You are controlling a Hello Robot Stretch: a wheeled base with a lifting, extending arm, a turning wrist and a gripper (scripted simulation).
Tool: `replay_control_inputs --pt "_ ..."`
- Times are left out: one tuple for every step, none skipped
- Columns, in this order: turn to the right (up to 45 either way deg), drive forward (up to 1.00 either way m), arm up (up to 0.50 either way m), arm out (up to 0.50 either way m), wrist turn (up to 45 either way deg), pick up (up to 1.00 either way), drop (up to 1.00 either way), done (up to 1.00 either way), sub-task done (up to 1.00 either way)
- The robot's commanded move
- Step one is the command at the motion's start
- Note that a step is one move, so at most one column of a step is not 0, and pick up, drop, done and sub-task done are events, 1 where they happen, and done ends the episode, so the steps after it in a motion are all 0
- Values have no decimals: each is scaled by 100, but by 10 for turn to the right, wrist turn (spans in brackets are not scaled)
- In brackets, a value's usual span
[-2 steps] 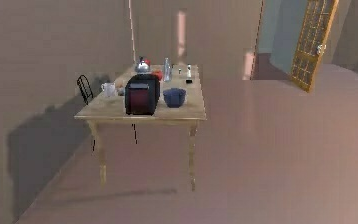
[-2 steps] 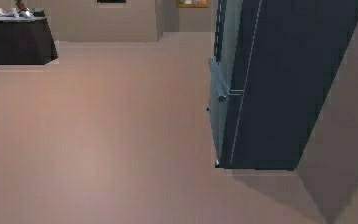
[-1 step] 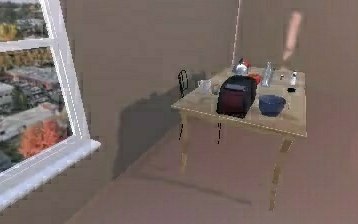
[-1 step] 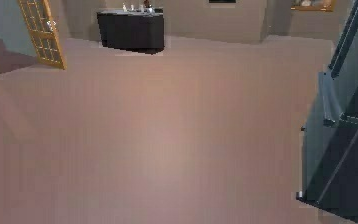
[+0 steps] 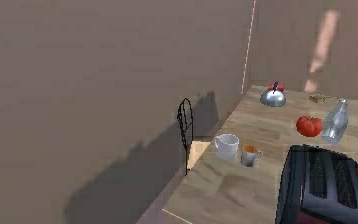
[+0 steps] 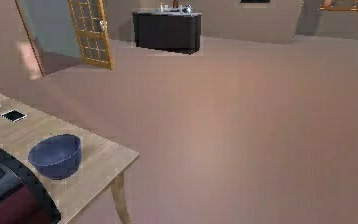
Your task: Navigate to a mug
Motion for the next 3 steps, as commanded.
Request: replay_control_inputs --pt "-150 0 0 0 0 0 0 0 0" --pt "0 10 0 0 0 0 0 0 0" --pt "330 0 0 0 0 0 0 0 0"
